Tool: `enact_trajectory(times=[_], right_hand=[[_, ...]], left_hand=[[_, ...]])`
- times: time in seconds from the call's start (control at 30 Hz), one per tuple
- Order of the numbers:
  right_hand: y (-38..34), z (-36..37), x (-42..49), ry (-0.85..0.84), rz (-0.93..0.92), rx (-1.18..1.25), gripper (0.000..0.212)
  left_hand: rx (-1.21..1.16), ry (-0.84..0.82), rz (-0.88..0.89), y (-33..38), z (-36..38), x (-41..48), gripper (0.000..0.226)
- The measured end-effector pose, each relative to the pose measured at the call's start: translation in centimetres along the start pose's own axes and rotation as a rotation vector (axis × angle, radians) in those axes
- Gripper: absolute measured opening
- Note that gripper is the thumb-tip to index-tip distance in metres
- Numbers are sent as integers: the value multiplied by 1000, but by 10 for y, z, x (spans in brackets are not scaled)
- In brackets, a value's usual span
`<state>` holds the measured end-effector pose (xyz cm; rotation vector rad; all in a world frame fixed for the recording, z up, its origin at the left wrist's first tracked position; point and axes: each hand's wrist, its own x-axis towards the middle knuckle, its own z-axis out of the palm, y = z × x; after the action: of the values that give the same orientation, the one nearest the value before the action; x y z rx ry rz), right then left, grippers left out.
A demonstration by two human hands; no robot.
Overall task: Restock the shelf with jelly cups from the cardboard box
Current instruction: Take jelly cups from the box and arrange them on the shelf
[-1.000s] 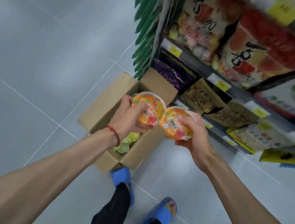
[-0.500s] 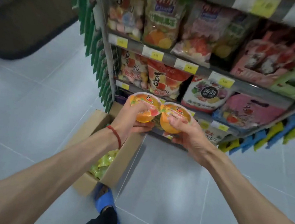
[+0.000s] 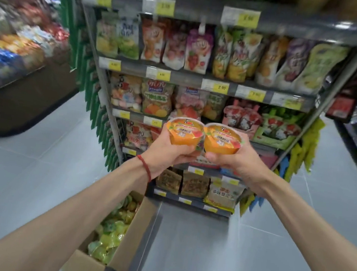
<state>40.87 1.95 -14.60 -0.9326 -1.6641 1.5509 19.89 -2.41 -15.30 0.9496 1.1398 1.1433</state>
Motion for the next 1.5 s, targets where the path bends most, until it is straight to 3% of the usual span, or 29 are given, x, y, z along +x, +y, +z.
enact_trajectory(times=[0.1, 0.2, 0.33, 0.57, 0.87, 1.37, 1.5], right_hand=[[-27, -1, 5, 27, -29, -16, 62], [-52, 4, 14, 83, -44, -13, 70], [-88, 18, 26, 159, -106, -46, 49], [-136, 31, 57, 303, -143, -18, 39], [-175, 12, 92, 566, -153, -173, 75], [-227, -126, 123, 970, -300, -339, 67], [-228, -173, 123, 1069, -333, -374, 57]], left_hand=[[7, -34, 41, 33, 4, 0, 68], [24, -26, 89, 62, -1, 7, 65], [154, -28, 197, 102, -16, 19, 66], [351, -19, 406, 164, -38, 44, 71], [349, 4, 468, 209, -34, 83, 77], [373, -7, 601, 276, 82, 193, 70], [384, 18, 648, 281, 126, 223, 79]])
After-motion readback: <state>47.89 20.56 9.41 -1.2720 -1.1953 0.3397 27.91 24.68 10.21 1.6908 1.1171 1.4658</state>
